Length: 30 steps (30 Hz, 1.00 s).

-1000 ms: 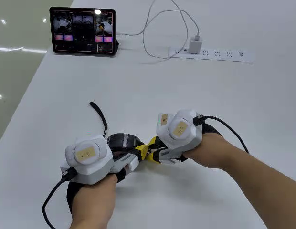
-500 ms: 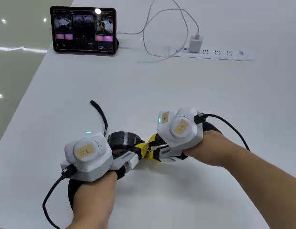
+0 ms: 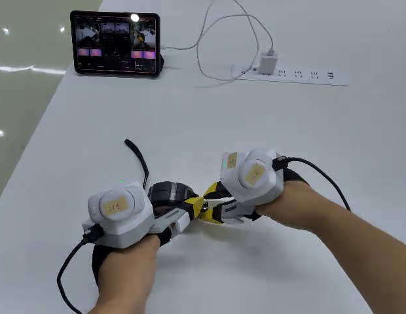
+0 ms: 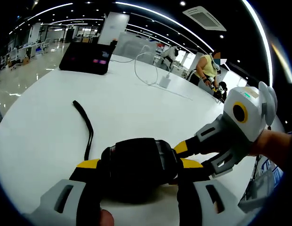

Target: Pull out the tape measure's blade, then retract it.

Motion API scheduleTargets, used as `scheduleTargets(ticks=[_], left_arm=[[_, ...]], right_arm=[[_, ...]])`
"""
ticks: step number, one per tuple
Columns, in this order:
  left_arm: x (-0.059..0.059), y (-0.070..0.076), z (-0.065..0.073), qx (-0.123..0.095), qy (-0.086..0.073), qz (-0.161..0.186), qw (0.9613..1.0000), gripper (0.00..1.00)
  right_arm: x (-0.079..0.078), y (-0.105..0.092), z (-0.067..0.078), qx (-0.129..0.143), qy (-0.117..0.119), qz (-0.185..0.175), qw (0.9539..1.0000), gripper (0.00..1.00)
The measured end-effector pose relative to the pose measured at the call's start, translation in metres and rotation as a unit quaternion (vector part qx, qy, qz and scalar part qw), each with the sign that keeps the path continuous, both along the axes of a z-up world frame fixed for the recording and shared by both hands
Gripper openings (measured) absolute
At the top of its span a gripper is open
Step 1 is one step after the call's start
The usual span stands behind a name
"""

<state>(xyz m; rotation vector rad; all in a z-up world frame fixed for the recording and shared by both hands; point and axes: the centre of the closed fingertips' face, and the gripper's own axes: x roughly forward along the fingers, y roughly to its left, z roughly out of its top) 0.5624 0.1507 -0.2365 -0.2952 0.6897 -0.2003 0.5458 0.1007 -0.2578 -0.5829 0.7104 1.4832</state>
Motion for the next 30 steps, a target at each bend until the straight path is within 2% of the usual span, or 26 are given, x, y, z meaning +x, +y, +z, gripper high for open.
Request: scheduleTargets(ticks=[19, 30], left_arm=[[0.0011, 0.0017, 0.0047, 0.011, -0.006, -0.009, 0.9999, 0.61], [0.0011, 0.0065, 0.0077, 0.020, -0.014, -0.016, 0.9996, 0.64]], right_arm=[[-0.0017, -0.0060, 0.0016, -0.002, 0.005, -0.015, 0.9999, 0.26], [-0.0001, -0.0057, 0.0069, 0.011, 0.005, -0.031, 0.9995, 0.28]])
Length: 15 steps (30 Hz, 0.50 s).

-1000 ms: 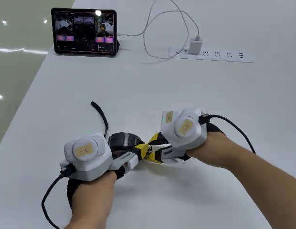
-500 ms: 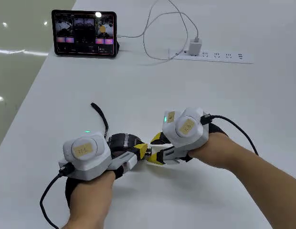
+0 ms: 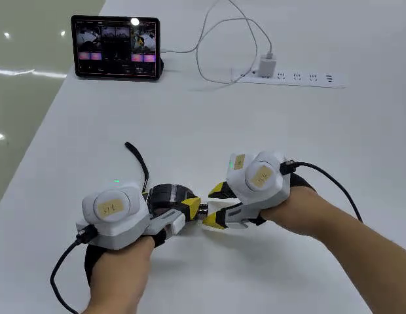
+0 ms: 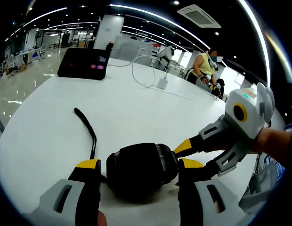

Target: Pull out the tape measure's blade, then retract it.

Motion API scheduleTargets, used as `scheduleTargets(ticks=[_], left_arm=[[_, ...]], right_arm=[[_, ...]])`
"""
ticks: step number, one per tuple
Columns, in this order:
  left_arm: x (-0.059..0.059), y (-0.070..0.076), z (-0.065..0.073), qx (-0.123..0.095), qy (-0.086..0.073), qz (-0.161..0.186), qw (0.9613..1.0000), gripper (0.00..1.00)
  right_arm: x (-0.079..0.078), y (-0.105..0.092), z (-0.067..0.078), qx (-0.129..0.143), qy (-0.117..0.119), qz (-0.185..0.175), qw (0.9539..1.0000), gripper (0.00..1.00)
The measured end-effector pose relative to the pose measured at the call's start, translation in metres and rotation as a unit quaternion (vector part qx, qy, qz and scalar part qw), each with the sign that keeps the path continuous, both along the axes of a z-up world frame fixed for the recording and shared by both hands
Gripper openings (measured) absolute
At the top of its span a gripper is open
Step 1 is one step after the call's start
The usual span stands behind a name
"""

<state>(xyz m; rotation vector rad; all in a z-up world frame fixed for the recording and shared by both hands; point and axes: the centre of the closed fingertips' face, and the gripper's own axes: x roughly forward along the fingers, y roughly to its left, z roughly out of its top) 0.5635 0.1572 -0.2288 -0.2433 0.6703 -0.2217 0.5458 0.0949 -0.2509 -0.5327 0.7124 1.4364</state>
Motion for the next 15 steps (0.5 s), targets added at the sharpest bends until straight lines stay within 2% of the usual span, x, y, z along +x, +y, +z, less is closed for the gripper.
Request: scheduleTargets(ticks=[15], left_arm=[[-0.004, 0.009, 0.010, 0.034, -0.021, -0.031, 0.9987, 0.67]], right_arm=[[-0.005, -0.011, 0.008, 0.013, -0.004, -0.024, 0.9996, 0.33]])
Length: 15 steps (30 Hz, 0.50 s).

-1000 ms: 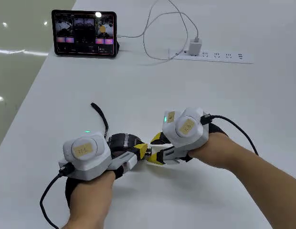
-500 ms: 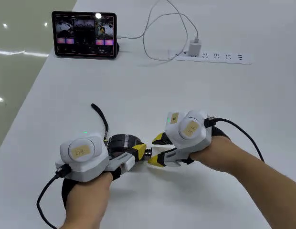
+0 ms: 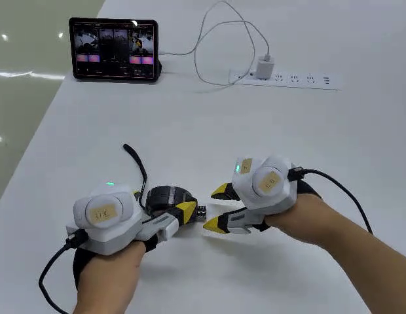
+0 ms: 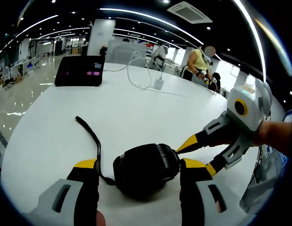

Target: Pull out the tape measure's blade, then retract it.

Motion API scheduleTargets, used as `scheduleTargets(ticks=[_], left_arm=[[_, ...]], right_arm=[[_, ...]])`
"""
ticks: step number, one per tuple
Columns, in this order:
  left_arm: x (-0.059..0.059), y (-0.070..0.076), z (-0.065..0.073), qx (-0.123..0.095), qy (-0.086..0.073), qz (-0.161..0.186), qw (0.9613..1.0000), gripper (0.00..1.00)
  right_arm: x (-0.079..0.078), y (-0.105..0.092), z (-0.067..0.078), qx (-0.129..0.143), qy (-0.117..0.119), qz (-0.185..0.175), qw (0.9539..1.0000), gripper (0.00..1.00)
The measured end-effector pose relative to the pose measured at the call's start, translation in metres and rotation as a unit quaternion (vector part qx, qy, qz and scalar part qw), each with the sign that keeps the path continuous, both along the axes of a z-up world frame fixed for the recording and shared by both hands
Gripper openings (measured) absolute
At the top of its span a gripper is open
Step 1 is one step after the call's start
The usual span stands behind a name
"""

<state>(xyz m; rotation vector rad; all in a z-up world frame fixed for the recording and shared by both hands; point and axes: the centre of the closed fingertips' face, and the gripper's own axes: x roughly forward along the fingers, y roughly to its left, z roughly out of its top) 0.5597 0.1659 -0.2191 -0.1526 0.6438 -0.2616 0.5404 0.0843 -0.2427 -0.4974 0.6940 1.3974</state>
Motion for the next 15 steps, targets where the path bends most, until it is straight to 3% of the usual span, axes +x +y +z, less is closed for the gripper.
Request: scheduleTargets(ticks=[6, 15], left_arm=[[-0.002, 0.005, 0.006, 0.019, -0.009, -0.013, 0.9997, 0.69], [-0.005, 0.009, 0.014, 0.025, -0.016, -0.024, 0.9993, 0.71]], right_arm=[[0.000, -0.005, 0.007, 0.009, -0.006, -0.016, 0.9998, 0.36], [0.001, -0.012, 0.017, 0.020, -0.017, -0.043, 0.9987, 0.44]])
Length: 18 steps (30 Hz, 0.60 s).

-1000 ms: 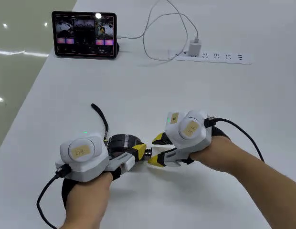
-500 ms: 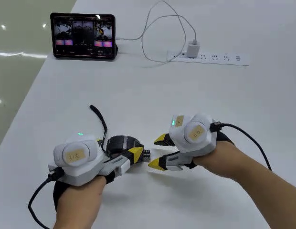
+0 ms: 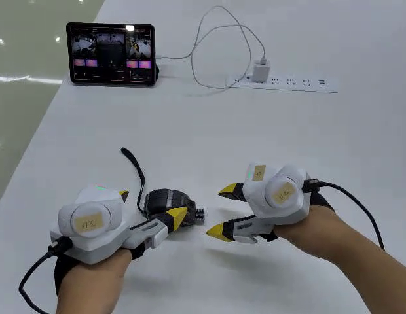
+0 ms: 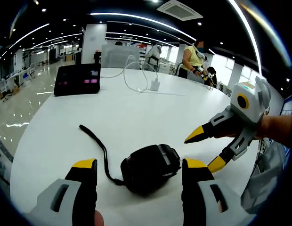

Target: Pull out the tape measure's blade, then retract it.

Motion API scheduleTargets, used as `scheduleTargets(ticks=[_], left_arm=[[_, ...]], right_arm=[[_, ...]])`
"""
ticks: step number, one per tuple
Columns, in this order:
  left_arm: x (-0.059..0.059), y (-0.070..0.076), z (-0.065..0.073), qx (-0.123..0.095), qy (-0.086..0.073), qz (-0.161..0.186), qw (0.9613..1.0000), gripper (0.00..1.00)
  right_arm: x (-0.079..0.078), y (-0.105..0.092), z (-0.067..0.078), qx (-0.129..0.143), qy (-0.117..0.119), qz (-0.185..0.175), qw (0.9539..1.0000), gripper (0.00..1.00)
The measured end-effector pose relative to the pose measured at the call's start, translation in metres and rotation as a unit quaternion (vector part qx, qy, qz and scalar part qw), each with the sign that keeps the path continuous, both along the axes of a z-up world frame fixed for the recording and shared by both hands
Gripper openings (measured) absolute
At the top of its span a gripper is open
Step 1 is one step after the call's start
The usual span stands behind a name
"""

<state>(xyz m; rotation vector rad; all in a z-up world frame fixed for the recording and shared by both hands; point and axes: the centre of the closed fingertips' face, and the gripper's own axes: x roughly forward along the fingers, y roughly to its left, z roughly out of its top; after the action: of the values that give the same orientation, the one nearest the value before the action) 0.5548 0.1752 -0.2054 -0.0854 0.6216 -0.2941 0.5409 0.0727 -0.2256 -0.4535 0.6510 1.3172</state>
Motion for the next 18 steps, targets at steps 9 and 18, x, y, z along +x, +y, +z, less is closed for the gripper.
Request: scheduleTargets(ticks=[9, 18], left_arm=[[-0.001, 0.001, 0.002, 0.005, -0.003, -0.007, 1.0000, 0.70], [-0.006, 0.001, 0.005, 0.019, -0.012, -0.035, 0.9991, 0.72]], right_arm=[[0.001, -0.002, 0.001, 0.004, 0.004, -0.013, 0.9999, 0.45], [-0.002, -0.015, 0.009, 0.018, -0.001, -0.040, 0.9990, 0.50]])
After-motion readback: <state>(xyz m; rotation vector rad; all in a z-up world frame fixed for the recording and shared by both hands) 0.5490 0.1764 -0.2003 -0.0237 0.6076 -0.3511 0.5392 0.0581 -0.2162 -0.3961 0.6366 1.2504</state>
